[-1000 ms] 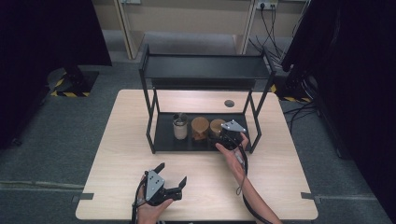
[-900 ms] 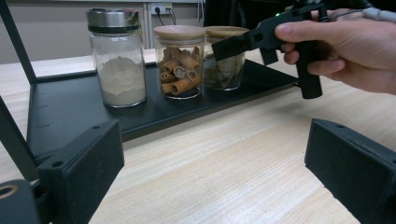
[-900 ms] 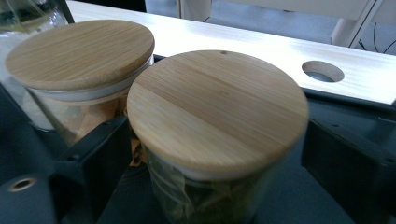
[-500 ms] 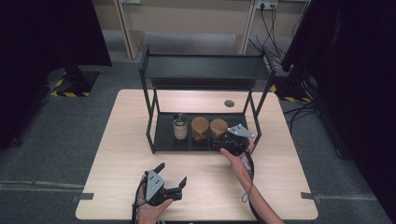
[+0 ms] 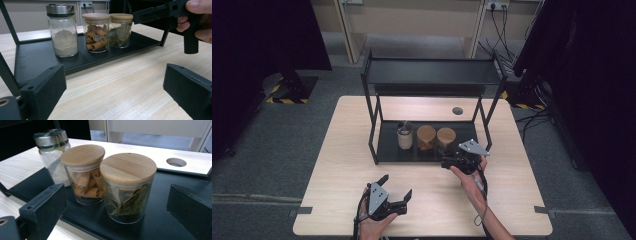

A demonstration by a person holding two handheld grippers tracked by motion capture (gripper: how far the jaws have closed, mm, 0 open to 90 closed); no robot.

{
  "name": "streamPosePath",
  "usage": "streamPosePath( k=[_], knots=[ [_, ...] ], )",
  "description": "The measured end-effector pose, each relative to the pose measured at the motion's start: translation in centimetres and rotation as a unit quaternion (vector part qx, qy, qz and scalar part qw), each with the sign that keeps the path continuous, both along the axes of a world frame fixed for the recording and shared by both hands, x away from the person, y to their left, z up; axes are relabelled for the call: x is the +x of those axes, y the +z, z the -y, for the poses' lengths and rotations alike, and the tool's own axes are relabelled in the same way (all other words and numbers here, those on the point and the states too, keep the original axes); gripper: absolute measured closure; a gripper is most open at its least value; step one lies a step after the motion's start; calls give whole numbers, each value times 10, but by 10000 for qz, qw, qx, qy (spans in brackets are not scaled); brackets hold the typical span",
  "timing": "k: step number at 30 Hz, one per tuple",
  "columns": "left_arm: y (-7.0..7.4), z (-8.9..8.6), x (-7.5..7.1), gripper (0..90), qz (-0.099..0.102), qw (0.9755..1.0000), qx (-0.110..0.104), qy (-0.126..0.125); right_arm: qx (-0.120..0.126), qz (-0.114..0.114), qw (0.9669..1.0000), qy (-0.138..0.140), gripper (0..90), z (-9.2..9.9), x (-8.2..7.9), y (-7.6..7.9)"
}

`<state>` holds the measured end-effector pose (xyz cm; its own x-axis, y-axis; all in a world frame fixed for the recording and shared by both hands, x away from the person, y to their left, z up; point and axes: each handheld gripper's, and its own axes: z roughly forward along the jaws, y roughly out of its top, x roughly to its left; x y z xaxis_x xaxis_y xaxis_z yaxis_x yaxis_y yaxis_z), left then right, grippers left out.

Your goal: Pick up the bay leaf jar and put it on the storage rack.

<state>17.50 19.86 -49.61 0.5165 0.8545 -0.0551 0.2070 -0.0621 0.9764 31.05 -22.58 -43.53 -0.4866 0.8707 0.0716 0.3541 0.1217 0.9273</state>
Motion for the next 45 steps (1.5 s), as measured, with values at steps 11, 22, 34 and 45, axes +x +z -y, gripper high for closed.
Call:
streamPosePath(
  k=[11,22,34,45],
  knots=[
    [0,0,0,37,-9,10000,1,0,9,121,9997,190,29,2,-14,-2],
    [0,0,0,37,0,10000,-3,15,98,185,9994,278,29,5,-23,-1],
    [0,0,1,37,-2,10000,-11,48,174,209,9989,372,29,12,-34,-4],
    [0,-1,2,37,-6,10000,-43,65,258,215,9982,496,29,19,-48,-10]
  ],
)
